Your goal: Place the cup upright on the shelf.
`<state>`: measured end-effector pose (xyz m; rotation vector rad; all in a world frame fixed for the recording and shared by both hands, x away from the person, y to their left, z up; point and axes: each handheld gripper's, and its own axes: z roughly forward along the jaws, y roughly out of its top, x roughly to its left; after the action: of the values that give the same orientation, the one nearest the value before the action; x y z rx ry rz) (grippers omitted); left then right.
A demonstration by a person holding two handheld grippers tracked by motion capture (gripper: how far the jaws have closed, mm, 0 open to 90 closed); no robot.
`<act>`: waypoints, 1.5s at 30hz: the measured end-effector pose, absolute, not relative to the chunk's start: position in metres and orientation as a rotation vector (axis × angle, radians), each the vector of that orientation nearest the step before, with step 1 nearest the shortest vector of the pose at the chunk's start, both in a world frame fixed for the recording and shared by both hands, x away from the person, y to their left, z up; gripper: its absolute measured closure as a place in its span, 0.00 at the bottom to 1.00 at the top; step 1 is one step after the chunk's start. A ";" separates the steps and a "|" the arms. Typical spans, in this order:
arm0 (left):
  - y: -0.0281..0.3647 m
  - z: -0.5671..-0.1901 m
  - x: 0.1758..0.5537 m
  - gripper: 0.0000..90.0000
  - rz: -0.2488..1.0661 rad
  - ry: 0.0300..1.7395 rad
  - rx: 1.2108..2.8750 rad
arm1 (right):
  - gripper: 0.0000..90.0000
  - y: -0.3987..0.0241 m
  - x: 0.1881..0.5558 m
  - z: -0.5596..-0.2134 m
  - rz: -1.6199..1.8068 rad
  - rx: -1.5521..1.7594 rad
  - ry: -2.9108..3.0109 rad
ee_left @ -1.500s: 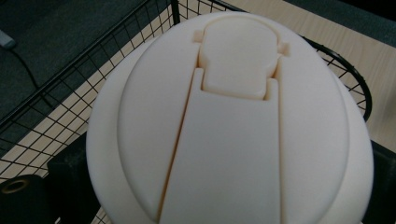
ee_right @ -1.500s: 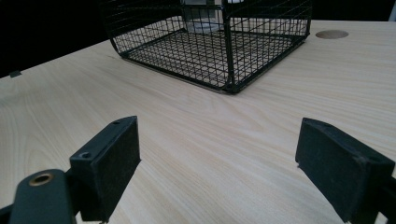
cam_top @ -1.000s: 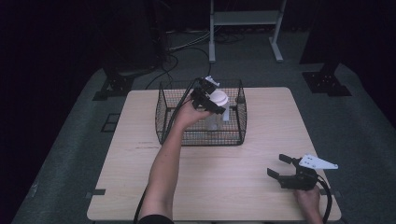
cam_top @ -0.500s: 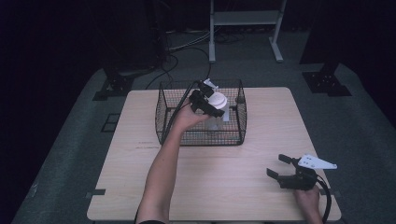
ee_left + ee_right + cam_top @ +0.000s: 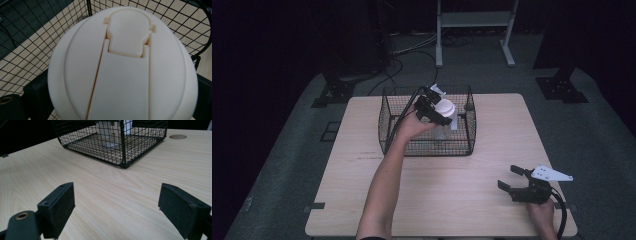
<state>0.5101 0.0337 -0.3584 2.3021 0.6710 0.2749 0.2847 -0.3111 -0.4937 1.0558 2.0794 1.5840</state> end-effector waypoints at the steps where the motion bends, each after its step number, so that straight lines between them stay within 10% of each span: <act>1: 0.034 -0.358 0.510 0.03 0.275 0.671 2.302 | 0.14 -0.311 0.285 -0.494 1.584 1.057 2.079; 45: 0.063 -0.326 0.485 0.00 0.325 0.615 2.206 | 0.14 -0.309 0.285 -0.494 1.560 1.051 2.087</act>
<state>0.4846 0.0630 -0.3256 2.2060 0.6152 0.3250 0.2854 -0.3095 -0.4942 1.0511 2.0868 1.5596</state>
